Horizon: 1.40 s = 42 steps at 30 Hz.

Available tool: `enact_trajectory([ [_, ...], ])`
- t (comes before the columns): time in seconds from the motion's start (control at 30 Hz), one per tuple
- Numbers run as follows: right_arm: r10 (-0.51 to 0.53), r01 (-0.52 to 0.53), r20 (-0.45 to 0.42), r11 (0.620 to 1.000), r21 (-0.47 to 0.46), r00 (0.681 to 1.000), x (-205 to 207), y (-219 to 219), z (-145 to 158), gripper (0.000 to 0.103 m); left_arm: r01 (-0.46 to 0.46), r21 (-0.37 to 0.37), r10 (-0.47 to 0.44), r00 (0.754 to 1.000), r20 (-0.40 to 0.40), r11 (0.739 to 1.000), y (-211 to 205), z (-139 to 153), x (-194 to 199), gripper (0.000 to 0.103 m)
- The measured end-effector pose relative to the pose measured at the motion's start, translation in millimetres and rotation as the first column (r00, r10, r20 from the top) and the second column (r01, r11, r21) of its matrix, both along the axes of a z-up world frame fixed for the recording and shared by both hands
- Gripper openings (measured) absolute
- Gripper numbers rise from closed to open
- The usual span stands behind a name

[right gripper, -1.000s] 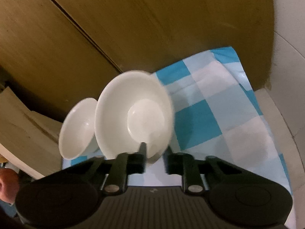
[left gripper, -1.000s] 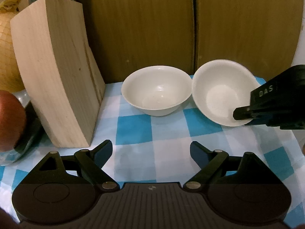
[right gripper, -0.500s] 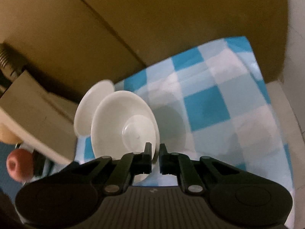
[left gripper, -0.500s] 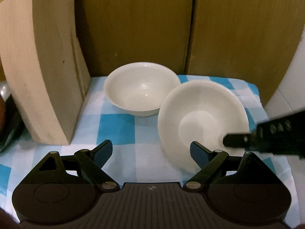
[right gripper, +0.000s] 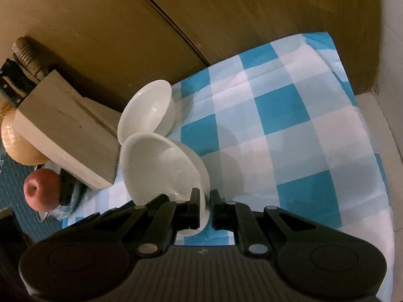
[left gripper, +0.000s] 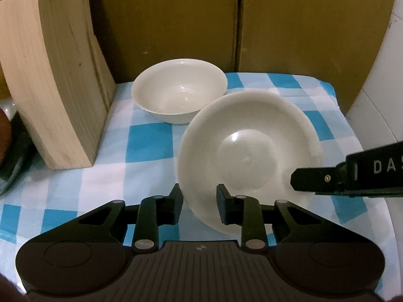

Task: Organize plates and bowls
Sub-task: 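Lift and carry the white bowl toward the stacked bowl with the right gripper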

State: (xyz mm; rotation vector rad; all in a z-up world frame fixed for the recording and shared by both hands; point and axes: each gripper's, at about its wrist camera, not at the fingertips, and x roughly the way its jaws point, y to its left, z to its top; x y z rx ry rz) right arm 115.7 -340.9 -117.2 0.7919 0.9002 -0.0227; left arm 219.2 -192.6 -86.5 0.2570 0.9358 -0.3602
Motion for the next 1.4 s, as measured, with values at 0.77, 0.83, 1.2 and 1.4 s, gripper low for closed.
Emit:
enact_trajectory([
  [0.77, 0.083, -0.083, 0.096, 0.997, -0.009, 0.992, -60.3, 44.2, 35.7, 0.008, 0.021, 0.018, -0.023, 0.991, 0.135, 1.0, 29.2, 48.8, -65.8, 0.052],
  [0.83, 0.098, -0.096, 0.095, 0.995, -0.026, 0.991, -67.5, 52.8, 38.9, 0.008, 0.024, 0.027, -0.028, 0.991, 0.133, 0.999, 33.8, 47.6, -74.5, 0.052],
  [1.2, 0.151, -0.149, 0.078, 0.988, -0.034, 0.985, -94.7, 81.0, 41.1, 0.011, 0.013, 0.001, -0.013, 0.995, 0.096, 1.0, 57.0, 49.3, -99.0, 0.052],
  [1.4, 0.17, -0.167, 0.065, 0.985, -0.043, 0.983, -101.2, 87.2, 39.6, 0.011, 0.014, 0.019, -0.015, 0.996, 0.084, 1.0, 60.0, 44.8, -108.5, 0.054],
])
